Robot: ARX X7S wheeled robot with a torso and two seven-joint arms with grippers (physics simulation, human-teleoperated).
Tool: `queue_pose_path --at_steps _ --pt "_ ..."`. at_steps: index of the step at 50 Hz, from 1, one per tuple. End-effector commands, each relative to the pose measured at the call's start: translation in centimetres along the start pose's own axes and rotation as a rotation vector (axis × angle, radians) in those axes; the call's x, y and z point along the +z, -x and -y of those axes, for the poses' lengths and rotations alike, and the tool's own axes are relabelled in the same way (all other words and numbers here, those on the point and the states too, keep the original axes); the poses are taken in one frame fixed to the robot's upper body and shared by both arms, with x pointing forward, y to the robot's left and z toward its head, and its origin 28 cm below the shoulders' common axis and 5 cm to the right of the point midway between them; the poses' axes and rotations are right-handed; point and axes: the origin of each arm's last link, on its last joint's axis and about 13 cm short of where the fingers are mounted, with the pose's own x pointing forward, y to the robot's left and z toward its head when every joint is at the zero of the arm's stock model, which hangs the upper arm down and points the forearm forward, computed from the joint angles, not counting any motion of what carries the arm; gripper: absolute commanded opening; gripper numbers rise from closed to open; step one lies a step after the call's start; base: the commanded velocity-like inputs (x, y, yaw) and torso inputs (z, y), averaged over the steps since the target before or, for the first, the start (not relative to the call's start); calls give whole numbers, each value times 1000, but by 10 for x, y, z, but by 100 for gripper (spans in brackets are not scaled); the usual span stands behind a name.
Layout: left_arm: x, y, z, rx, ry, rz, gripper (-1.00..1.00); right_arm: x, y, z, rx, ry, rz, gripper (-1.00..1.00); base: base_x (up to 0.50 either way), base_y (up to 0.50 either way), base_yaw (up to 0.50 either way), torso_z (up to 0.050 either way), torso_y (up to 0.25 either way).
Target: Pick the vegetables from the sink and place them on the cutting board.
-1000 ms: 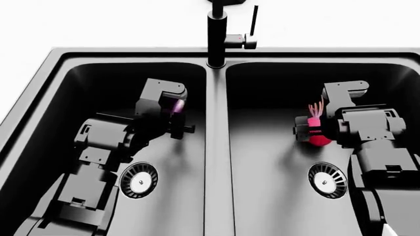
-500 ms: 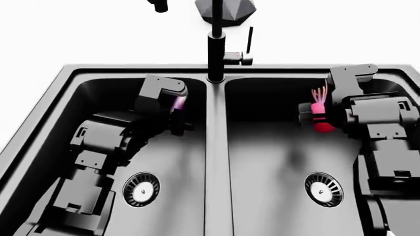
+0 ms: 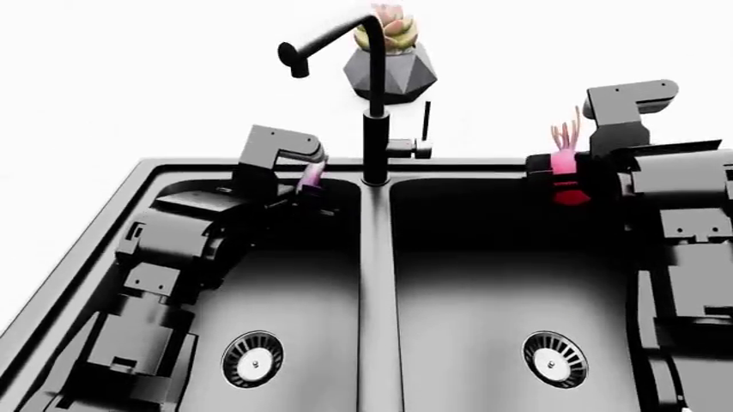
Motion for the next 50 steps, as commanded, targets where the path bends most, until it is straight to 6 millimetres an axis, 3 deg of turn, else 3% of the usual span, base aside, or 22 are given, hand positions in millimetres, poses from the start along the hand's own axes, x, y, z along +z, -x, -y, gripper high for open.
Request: queue_pose_path --at_steps 1,12,21,30,41,50 --pt "4 2 -1 4 16 21 -100 5 7 0 8 12 35 -100 0 0 0 0 250" --pt "23 10 -4 22 29 107 -100 20 28 -6 56 -3 205 -100 0 0 0 0 250" --pt "26 17 -3 14 12 125 -100 22 40 -11 79 -4 260 -100 -106 0 0 1 250" --pt "33 36 4 -56 -21 183 -100 30 58 -19 122 -5 316 -100 -500 10 0 0 0" --pt "33 49 0 -12 -2 244 -100 31 72 -24 144 -19 356 -100 -500 26 0 0 0" --pt "30 67 10 33 -73 507 -100 18 76 -36 168 -9 471 -100 -500 77 0 0 0"
